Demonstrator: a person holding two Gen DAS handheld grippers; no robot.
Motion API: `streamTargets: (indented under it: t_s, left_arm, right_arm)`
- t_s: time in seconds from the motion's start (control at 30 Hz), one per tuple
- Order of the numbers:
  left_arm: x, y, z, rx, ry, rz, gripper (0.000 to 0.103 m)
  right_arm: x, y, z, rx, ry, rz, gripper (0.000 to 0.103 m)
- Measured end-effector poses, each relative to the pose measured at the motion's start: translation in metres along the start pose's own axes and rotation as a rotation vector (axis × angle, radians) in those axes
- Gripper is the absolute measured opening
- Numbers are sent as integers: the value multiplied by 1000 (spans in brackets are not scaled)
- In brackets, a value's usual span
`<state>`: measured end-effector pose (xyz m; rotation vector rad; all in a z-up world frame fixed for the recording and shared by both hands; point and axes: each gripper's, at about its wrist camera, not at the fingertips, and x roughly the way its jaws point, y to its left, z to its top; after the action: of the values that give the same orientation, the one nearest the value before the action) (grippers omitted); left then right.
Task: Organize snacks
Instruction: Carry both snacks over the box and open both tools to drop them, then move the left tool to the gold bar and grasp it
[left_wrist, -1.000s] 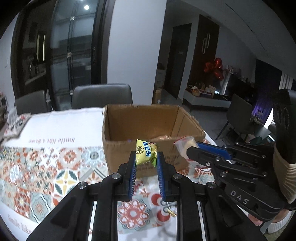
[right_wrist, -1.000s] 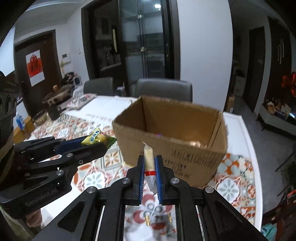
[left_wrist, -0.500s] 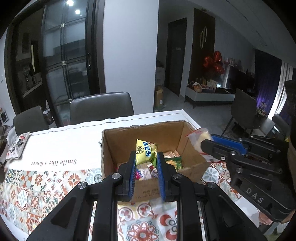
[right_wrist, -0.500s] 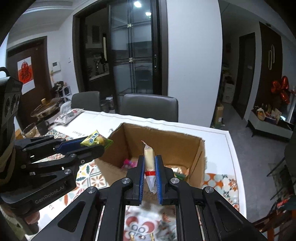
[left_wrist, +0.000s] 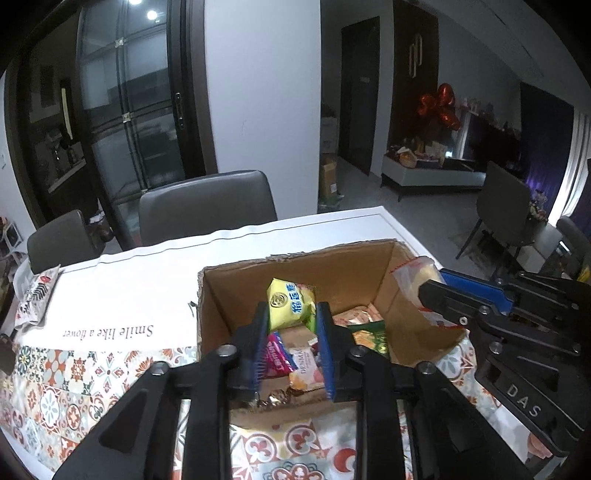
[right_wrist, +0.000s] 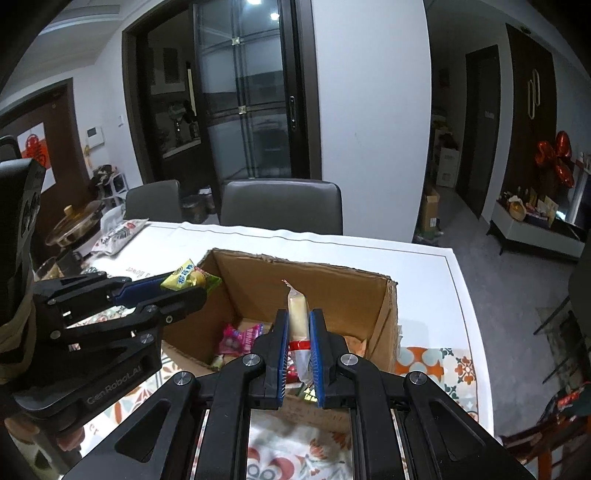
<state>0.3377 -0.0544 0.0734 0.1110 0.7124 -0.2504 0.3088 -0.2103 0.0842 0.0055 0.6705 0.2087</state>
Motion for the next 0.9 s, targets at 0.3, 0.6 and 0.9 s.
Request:
streamTargets:
  t_s: [0.3,0.6,0.9]
  left_arm:
    - [-20,-1,-15,5,-18,24,49]
    - [-62,-25,-50,77,-70,2,65]
    - [-68,-56,-93,151,-41,-55,65]
  right_arm:
    - [-11,-2,-11,9,-6,-69,35]
    - [-61,2,-55,47,-52,-151,61]
    - [-81,-4,-109,90,1,-176,62]
